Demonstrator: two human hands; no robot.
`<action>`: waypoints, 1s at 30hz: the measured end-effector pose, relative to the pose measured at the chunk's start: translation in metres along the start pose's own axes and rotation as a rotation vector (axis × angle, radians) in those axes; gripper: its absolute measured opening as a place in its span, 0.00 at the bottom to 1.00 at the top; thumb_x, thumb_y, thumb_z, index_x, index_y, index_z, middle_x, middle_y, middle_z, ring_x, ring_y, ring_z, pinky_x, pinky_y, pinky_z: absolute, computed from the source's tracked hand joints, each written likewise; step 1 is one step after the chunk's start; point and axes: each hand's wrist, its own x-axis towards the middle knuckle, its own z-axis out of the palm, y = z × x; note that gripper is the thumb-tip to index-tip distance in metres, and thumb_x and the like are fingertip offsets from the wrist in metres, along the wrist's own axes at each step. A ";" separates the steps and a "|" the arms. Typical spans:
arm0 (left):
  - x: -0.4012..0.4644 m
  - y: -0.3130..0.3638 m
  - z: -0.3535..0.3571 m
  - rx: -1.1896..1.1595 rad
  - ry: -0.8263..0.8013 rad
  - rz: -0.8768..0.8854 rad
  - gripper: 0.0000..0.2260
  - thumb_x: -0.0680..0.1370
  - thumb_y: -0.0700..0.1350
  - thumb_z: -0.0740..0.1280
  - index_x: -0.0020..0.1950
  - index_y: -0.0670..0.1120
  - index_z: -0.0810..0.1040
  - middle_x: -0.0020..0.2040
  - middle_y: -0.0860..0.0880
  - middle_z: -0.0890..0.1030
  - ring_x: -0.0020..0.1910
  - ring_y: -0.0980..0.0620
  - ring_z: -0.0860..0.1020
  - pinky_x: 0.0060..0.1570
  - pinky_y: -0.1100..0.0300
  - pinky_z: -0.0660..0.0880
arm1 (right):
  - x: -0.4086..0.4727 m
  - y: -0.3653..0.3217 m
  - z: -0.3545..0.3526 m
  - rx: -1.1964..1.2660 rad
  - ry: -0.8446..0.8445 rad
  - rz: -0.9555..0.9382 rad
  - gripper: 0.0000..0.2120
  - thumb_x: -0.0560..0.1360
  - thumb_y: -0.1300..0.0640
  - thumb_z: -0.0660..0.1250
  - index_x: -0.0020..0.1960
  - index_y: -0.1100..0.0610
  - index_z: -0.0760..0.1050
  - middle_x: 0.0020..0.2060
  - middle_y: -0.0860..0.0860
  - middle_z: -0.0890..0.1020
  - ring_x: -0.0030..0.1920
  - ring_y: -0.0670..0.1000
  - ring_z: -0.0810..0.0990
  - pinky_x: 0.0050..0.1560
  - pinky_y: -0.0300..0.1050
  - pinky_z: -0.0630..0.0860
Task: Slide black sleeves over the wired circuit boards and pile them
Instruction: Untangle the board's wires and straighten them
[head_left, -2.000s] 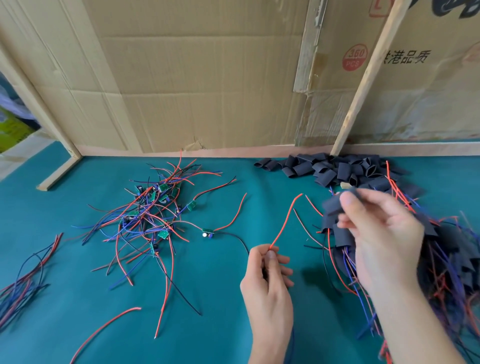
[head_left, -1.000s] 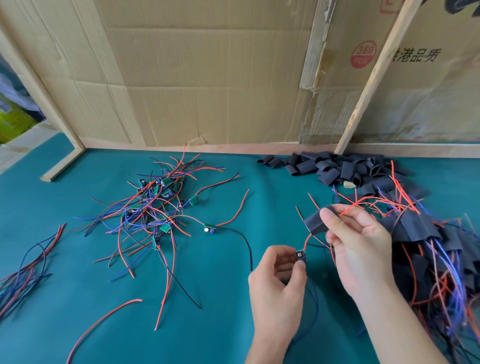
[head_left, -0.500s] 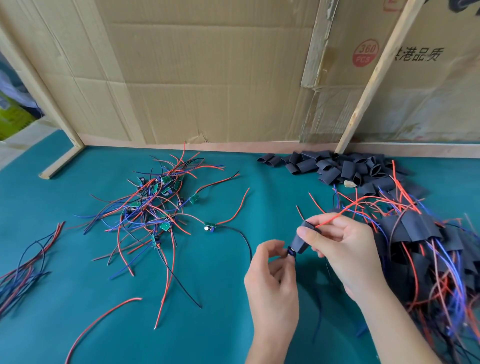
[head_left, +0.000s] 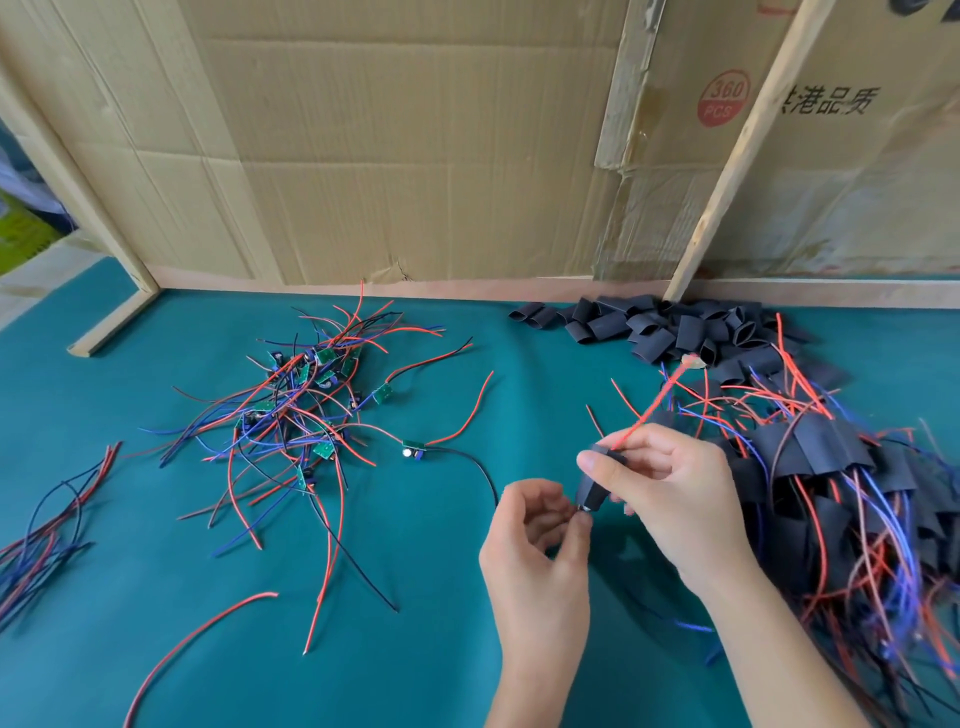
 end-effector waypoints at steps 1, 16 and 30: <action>0.000 0.000 0.001 0.017 0.002 0.006 0.12 0.75 0.32 0.73 0.47 0.49 0.79 0.42 0.55 0.83 0.42 0.51 0.84 0.44 0.64 0.79 | 0.000 0.000 0.000 0.032 -0.032 0.034 0.07 0.69 0.56 0.82 0.41 0.49 0.84 0.34 0.52 0.87 0.30 0.48 0.81 0.31 0.36 0.75; 0.000 0.002 0.003 -0.035 -0.026 0.005 0.06 0.79 0.39 0.72 0.48 0.48 0.77 0.38 0.51 0.83 0.34 0.47 0.84 0.35 0.61 0.78 | -0.009 -0.032 -0.007 0.135 0.061 0.052 0.18 0.67 0.49 0.82 0.53 0.45 0.80 0.38 0.57 0.87 0.39 0.52 0.87 0.32 0.40 0.76; 0.001 0.002 0.001 -0.015 0.169 -0.019 0.14 0.76 0.27 0.59 0.47 0.46 0.73 0.41 0.50 0.81 0.35 0.51 0.81 0.36 0.67 0.75 | 0.035 -0.102 0.044 -0.538 -0.179 -0.394 0.08 0.71 0.53 0.75 0.50 0.49 0.83 0.40 0.42 0.86 0.41 0.43 0.82 0.51 0.48 0.80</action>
